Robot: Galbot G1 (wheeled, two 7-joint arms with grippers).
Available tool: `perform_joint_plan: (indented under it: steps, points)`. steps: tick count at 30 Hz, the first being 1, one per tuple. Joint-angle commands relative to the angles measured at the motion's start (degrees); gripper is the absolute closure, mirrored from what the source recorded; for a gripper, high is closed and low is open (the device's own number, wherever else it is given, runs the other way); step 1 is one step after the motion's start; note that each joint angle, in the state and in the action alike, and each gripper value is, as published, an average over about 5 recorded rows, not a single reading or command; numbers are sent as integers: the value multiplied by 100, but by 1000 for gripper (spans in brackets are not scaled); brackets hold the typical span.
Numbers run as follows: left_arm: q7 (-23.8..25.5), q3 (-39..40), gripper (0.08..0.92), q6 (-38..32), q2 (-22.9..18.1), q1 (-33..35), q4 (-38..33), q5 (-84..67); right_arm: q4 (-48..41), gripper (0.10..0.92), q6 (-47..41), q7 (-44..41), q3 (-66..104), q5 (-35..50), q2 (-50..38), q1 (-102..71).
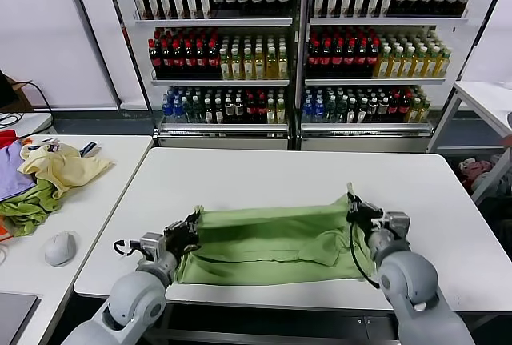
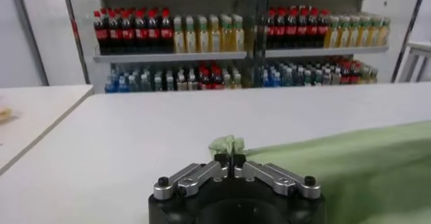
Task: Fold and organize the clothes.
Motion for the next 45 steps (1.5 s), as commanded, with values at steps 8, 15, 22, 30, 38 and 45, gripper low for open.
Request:
perform_joint_plan:
  steps: [8, 15, 22, 30, 38, 45]
  points:
    - [56, -140, 762, -13, -211, 519, -133, 1152, 221, 791, 12, -41, -5, -268, 92, -583]
    - [-220, -601, 554, -41, -729, 983, -522, 1304, 163, 609, 97, -110, -20, -296, 78, -583]
    - [-626, -676, 355, -27, -1414, 1189, -420, 1549, 136, 393, 117, -116, -84, -348, 115, -538]
    - [-834, -565, 184, -92, -2072, 1137, 27, 1947, 106, 211, 150, -133, -148, -382, 125, -513]
    - [-1043, -575, 210, 18, -2277, 1116, 240, 1999, 132, 203, 208, -165, -156, -379, 127, -521]
    - [-1106, -665, 406, 127, -2345, 1149, 234, 1692, 143, 203, 210, -181, -187, -372, 134, -485]
